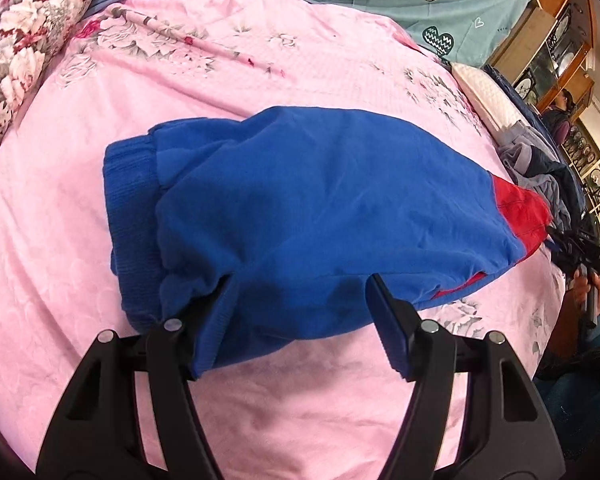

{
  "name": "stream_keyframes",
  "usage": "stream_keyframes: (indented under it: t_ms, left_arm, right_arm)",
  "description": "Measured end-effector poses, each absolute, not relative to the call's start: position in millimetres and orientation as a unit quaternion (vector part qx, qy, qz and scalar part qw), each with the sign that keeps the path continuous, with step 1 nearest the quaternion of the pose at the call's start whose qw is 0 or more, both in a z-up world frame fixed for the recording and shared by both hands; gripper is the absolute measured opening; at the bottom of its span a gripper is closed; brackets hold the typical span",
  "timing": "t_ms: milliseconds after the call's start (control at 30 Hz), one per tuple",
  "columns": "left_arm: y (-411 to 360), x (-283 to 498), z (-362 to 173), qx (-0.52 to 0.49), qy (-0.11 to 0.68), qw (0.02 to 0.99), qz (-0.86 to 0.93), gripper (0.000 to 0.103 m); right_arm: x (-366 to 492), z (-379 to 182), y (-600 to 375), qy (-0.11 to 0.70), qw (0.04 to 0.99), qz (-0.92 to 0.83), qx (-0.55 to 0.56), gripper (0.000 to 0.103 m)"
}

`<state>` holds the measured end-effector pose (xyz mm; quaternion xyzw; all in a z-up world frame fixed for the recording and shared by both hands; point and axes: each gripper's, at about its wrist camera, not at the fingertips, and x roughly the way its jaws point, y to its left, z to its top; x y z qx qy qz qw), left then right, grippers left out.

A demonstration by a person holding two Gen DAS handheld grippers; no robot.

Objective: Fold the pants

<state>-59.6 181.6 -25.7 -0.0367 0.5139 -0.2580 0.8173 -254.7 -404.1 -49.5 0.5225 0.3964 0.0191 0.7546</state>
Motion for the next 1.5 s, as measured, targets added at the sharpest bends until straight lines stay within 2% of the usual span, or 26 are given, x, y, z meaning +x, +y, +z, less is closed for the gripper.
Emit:
stream_keyframes:
  t_ms: [33, 67, 200, 367, 633, 667, 700, 733, 767, 867, 1100, 1200, 1300, 1400, 1433, 1467, 1500]
  left_arm:
    - [182, -60, -26, -0.036, 0.514, 0.817, -0.258, 0.068]
    - [181, -59, -25, -0.034, 0.514, 0.818, -0.256, 0.068]
    - [171, -60, -22, -0.013, 0.513, 0.824, -0.240, 0.068]
    - [158, -75, -11, 0.023, 0.480, 0.844, -0.238, 0.071]
    - [151, -59, -5, -0.022, 0.457, 0.858, -0.236, 0.075]
    - [148, -57, -8, -0.021, 0.461, 0.856, -0.233, 0.075]
    - [147, -56, -10, -0.021, 0.464, 0.855, -0.232, 0.075]
    - [146, -56, -13, -0.019, 0.467, 0.853, -0.231, 0.075]
    - [145, -56, -16, -0.015, 0.470, 0.852, -0.230, 0.075]
    - [143, -56, -17, -0.005, 0.471, 0.852, -0.227, 0.075]
    - [139, -70, -17, 0.023, 0.475, 0.851, -0.223, 0.075]
    - [144, -80, -28, 0.042, 0.486, 0.845, -0.217, 0.075]
    - [149, -86, -31, 0.050, 0.489, 0.841, -0.225, 0.075]
    - [149, -90, -21, 0.058, 0.481, 0.843, -0.234, 0.075]
    - [149, -92, -16, 0.058, 0.474, 0.846, -0.238, 0.075]
    - [149, -94, -8, 0.056, 0.462, 0.851, -0.245, 0.075]
    - [149, -95, -3, 0.053, 0.451, 0.855, -0.252, 0.078]
  right_arm:
    - [-262, -52, -406, 0.400, 0.741, 0.013, 0.539, 0.048]
    - [-269, -48, -408, 0.388, 0.743, 0.005, 0.546, 0.056]
    - [-262, -26, -396, 0.376, 0.768, 0.025, 0.517, 0.062]
    - [-242, -46, -384, 0.418, 0.749, 0.014, 0.514, 0.064]
    - [-212, -50, -368, 0.427, 0.756, 0.033, 0.494, 0.066]
    - [-211, -51, -367, 0.422, 0.758, 0.042, 0.496, 0.062]
    - [-211, -51, -367, 0.409, 0.759, 0.051, 0.504, 0.054]
    - [-211, -51, -368, 0.399, 0.763, 0.057, 0.505, 0.027]
    - [-211, -52, -369, 0.392, 0.768, 0.061, 0.502, 0.014]
    - [-205, -40, -376, 0.366, 0.789, 0.077, 0.488, 0.010]
    - [-193, 42, -380, 0.292, 0.854, 0.122, 0.413, 0.008]
    - [-218, 19, -385, 0.335, 0.846, 0.081, 0.407, 0.008]
    - [-241, -35, -390, 0.446, 0.803, 0.011, 0.395, 0.013]
    - [-262, -34, -405, 0.445, 0.788, -0.018, 0.424, 0.023]
    - [-265, -17, -408, 0.431, 0.808, -0.035, 0.400, 0.032]
    - [-265, 3, -408, 0.417, 0.828, -0.053, 0.370, 0.050]
    - [-261, 26, -404, 0.397, 0.853, -0.058, 0.334, 0.060]
